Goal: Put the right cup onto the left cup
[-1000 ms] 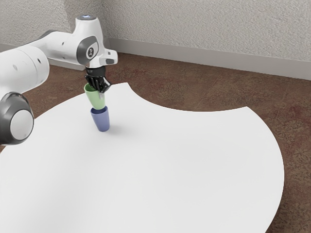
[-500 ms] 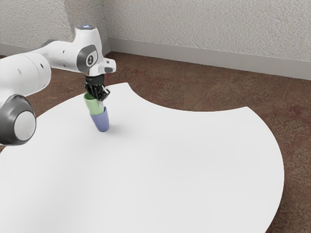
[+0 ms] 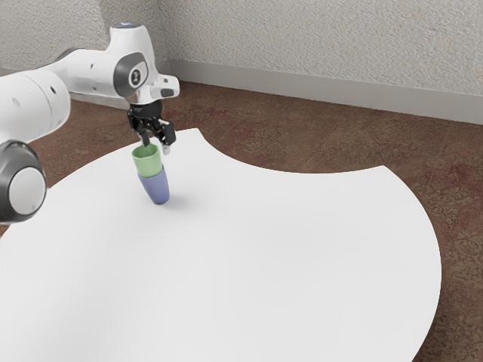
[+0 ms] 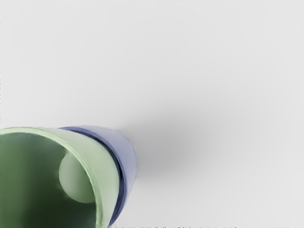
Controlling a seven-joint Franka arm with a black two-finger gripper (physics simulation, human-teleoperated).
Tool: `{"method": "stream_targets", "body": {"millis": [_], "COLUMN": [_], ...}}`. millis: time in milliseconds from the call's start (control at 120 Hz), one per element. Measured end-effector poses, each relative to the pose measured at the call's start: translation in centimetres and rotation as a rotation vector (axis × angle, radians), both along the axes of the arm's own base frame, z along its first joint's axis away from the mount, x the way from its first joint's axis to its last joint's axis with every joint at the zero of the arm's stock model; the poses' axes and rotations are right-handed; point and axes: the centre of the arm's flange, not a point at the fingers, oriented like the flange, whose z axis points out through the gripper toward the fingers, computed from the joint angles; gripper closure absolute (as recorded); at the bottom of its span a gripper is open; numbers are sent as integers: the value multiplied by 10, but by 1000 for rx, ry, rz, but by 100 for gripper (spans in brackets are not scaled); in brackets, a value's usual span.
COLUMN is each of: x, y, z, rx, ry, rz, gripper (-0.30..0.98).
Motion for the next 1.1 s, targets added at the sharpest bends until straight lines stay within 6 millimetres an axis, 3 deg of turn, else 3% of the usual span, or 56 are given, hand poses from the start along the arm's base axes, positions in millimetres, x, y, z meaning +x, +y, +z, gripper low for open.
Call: {"method": "stream_targets", "body": {"millis": [200,467,842,1100], "x": [-20,-56,-119,-140], "y": [-22,-52,-113,-130], "z": [31,47,73,93], "rx": [-22,-49,-85,-77], "ry": [2,32,68,78], "rz": [-17,-14,-47,-40], "gripper": [5,1,0,0]}}
